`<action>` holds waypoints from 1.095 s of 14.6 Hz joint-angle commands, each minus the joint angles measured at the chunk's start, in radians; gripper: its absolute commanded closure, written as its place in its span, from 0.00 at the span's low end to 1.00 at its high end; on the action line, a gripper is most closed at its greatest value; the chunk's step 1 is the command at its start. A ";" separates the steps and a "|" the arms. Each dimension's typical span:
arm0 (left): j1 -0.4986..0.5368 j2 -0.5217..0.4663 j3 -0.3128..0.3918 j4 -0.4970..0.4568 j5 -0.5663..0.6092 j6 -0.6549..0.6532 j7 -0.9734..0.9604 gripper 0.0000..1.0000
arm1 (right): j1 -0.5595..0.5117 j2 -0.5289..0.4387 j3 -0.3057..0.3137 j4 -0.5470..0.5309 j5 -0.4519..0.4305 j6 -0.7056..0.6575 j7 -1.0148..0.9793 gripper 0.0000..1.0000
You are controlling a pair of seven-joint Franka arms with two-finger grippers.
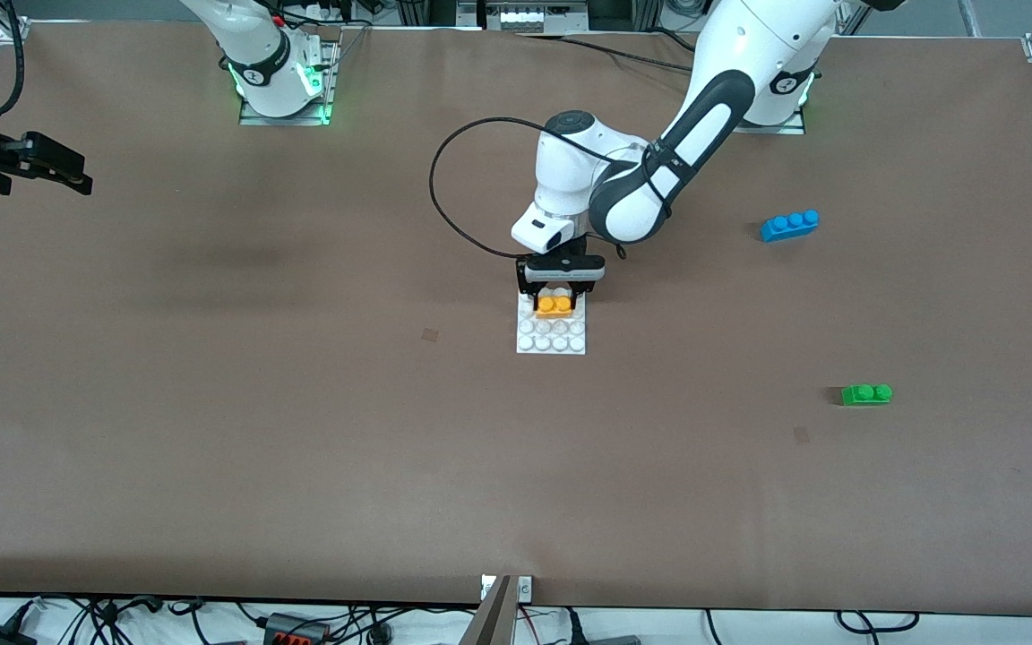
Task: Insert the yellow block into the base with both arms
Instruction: 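Press the block down onto the plate and open the left gripper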
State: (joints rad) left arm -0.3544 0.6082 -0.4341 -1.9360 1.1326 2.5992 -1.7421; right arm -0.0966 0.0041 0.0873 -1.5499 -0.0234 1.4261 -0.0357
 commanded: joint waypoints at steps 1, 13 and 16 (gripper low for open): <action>-0.001 0.030 -0.003 0.020 0.033 0.004 -0.024 0.39 | -0.014 -0.010 0.012 -0.006 -0.007 -0.001 0.008 0.00; 0.092 -0.047 -0.072 0.042 -0.192 0.009 0.163 0.00 | -0.012 -0.009 0.012 -0.006 -0.007 -0.001 0.008 0.00; 0.126 -0.091 -0.072 0.040 -0.365 0.002 0.364 0.00 | -0.015 -0.009 0.011 -0.006 -0.006 -0.003 0.008 0.00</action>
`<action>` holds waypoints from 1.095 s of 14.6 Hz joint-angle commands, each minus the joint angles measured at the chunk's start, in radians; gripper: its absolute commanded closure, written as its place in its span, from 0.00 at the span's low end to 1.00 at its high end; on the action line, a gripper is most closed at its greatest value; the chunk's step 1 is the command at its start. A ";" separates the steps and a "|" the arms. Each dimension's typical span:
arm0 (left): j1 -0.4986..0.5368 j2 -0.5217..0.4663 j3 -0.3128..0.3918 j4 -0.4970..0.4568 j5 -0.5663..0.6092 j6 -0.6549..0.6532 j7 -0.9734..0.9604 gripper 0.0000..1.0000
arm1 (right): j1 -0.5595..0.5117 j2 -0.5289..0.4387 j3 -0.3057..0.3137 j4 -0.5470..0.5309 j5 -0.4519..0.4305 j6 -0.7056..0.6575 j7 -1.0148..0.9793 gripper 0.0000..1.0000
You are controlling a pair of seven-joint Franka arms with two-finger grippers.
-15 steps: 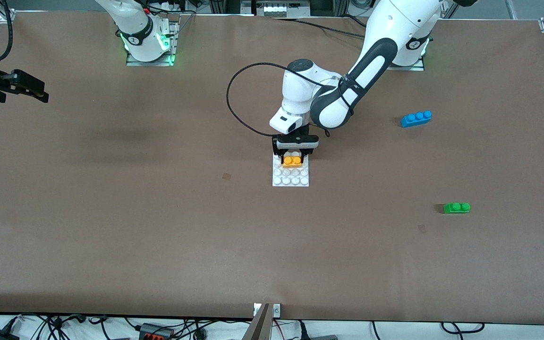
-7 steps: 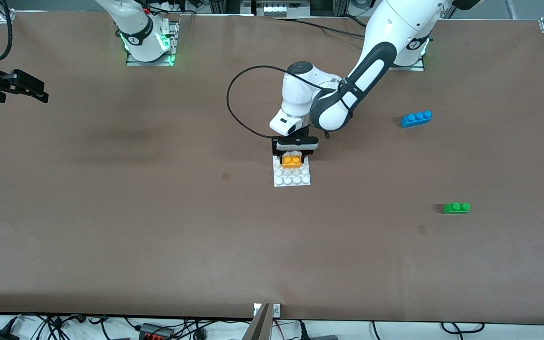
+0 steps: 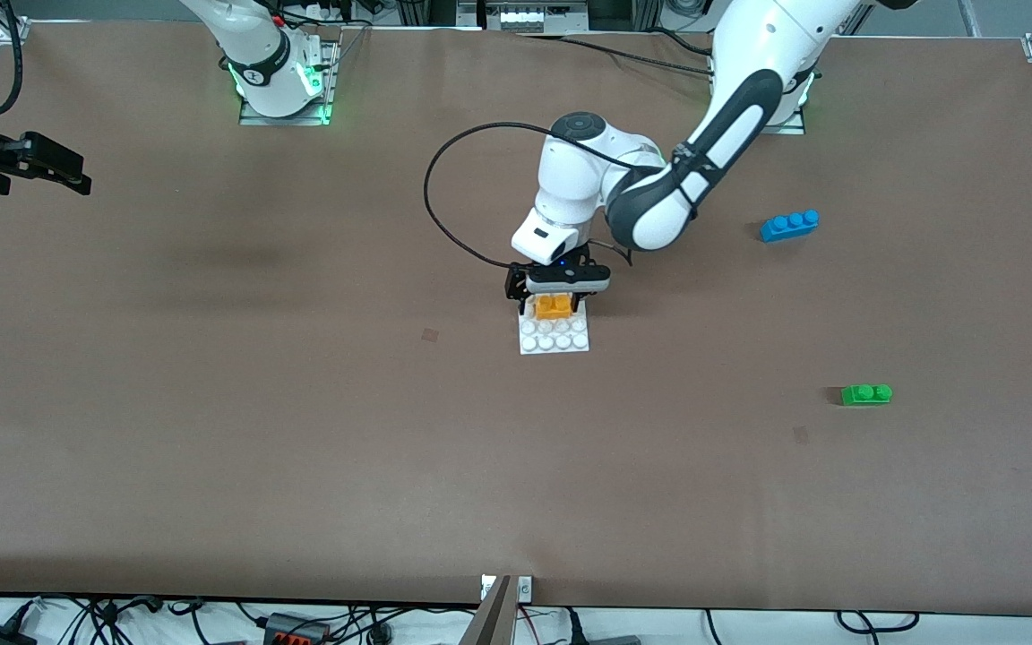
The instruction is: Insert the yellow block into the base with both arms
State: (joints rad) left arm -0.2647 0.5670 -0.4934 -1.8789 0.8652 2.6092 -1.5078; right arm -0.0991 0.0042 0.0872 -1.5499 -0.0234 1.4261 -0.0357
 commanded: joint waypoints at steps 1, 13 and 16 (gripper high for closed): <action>0.047 -0.065 -0.013 -0.017 -0.154 -0.011 0.202 0.00 | -0.013 -0.009 0.011 -0.006 -0.006 -0.003 0.010 0.00; 0.269 -0.315 0.053 0.076 -0.770 -0.481 1.064 0.00 | -0.013 -0.009 0.011 -0.006 -0.006 -0.004 0.008 0.00; 0.280 -0.346 0.148 0.153 -0.856 -0.674 1.265 0.00 | -0.011 -0.010 0.011 -0.007 -0.006 -0.004 0.008 0.00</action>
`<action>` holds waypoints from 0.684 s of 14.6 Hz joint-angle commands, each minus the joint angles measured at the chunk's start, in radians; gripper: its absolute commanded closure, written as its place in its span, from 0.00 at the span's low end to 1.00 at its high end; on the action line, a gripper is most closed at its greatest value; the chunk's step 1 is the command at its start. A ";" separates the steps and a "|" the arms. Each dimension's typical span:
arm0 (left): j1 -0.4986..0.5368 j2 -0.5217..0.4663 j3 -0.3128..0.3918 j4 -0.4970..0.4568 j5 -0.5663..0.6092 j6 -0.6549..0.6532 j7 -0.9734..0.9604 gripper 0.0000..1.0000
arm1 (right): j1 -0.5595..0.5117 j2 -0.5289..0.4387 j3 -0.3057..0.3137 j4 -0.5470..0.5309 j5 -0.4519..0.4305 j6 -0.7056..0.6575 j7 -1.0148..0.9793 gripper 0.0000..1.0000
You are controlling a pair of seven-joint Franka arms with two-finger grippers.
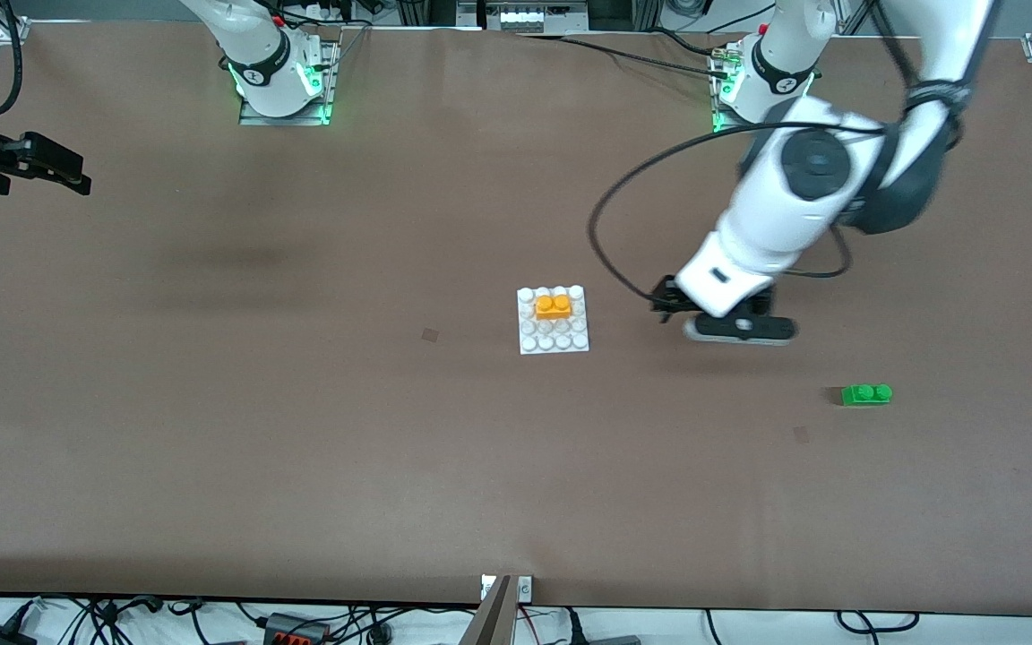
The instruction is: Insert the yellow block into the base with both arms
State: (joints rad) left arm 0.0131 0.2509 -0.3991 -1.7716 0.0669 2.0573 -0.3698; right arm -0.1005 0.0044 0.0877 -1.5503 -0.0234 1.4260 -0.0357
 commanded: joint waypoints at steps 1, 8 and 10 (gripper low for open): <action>0.004 -0.030 0.087 0.091 -0.076 -0.208 0.156 0.00 | -0.008 -0.011 0.010 -0.005 -0.006 -0.004 0.008 0.00; 0.028 -0.100 0.259 0.224 -0.067 -0.447 0.160 0.00 | -0.007 -0.011 0.010 -0.007 -0.006 -0.004 0.008 0.00; 0.106 -0.151 0.250 0.213 -0.071 -0.465 0.166 0.00 | -0.007 -0.011 0.010 -0.005 -0.006 -0.004 0.008 0.00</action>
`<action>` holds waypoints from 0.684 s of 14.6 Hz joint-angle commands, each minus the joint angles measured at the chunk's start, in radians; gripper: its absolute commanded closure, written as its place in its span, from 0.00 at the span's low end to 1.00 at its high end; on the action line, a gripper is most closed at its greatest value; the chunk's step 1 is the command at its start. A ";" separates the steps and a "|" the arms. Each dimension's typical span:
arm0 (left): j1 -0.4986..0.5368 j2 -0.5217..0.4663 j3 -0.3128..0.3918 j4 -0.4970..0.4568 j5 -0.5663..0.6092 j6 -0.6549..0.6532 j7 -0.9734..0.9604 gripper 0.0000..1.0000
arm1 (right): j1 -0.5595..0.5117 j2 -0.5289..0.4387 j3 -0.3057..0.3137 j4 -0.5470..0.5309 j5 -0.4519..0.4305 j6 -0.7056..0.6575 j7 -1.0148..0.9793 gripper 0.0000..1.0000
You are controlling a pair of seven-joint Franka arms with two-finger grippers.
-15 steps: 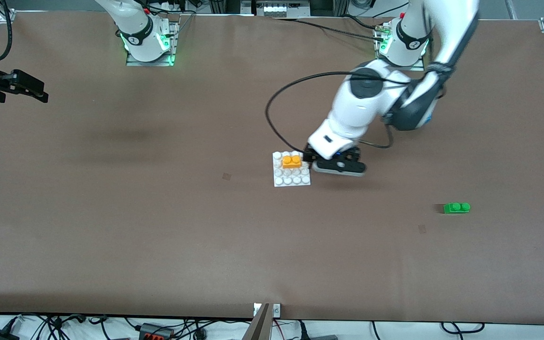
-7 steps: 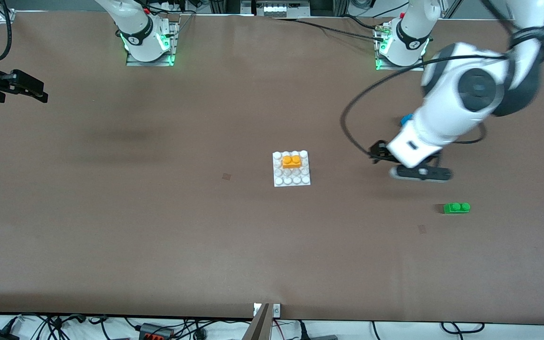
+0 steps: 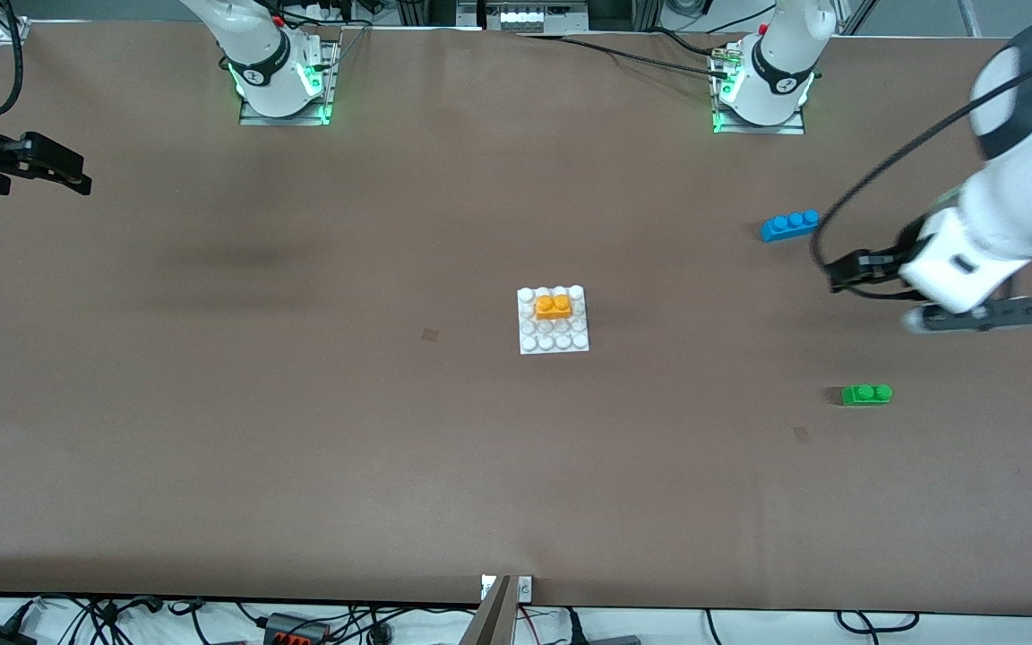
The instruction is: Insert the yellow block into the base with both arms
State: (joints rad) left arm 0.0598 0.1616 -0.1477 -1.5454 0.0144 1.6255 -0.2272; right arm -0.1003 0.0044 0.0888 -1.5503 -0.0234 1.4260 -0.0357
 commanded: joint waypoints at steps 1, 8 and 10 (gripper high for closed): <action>0.072 -0.068 -0.001 -0.006 -0.019 -0.059 0.025 0.00 | -0.007 -0.011 0.009 -0.005 -0.006 -0.004 0.008 0.00; 0.077 -0.070 -0.032 -0.012 -0.027 -0.075 0.025 0.00 | -0.009 -0.011 0.009 -0.007 -0.004 -0.004 0.008 0.00; 0.075 -0.082 -0.033 -0.022 -0.027 -0.061 0.025 0.00 | -0.010 -0.011 0.009 -0.007 -0.006 -0.004 0.008 0.00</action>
State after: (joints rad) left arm 0.1298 0.1003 -0.1750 -1.5499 0.0115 1.5487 -0.2116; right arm -0.1004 0.0044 0.0888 -1.5503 -0.0234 1.4261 -0.0357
